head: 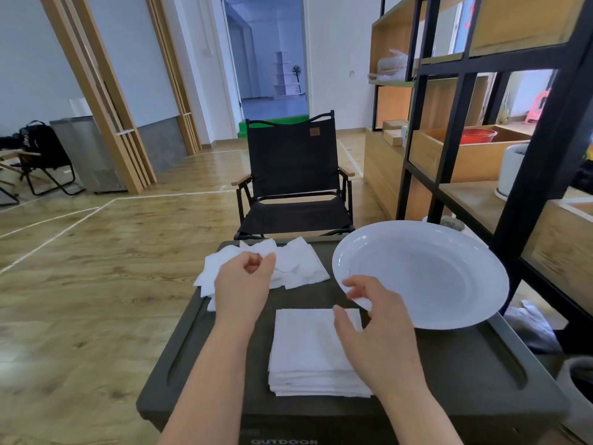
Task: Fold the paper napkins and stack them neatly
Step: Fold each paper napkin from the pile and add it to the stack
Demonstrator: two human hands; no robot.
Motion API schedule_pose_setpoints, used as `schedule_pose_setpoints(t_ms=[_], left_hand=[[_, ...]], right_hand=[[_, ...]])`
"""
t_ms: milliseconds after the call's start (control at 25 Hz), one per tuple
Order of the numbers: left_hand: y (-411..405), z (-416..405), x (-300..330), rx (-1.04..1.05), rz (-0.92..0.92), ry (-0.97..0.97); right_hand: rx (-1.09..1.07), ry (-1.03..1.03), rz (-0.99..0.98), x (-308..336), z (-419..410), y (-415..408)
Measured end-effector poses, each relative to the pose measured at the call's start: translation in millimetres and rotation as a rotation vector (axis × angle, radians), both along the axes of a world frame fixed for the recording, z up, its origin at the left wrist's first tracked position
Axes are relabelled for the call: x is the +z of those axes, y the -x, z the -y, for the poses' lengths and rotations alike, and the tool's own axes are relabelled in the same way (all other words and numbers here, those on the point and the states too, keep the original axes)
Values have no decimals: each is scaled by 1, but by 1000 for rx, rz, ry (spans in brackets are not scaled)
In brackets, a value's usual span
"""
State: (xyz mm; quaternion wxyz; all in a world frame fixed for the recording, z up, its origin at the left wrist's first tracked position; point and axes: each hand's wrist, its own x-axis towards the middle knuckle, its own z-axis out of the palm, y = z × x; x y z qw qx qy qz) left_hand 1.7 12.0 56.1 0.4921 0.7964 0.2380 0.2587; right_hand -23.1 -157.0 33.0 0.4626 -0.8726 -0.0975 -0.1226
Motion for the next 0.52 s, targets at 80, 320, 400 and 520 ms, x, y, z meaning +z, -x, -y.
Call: schedule_pose_setpoints(t_ms=[80,320,400,520], left_hand=[[34,12,21,-131,36,251],[81,31,26,-296,179,393],[86,27,23,-238,257,-125],[84,19,14,-386,182,-492]], right_hand=[[71,71,37,0,-3,2],[149,-354,-7,5,-5,4],[164,-403,-88,11,1,4],[277,-332,-109,19,6,8]])
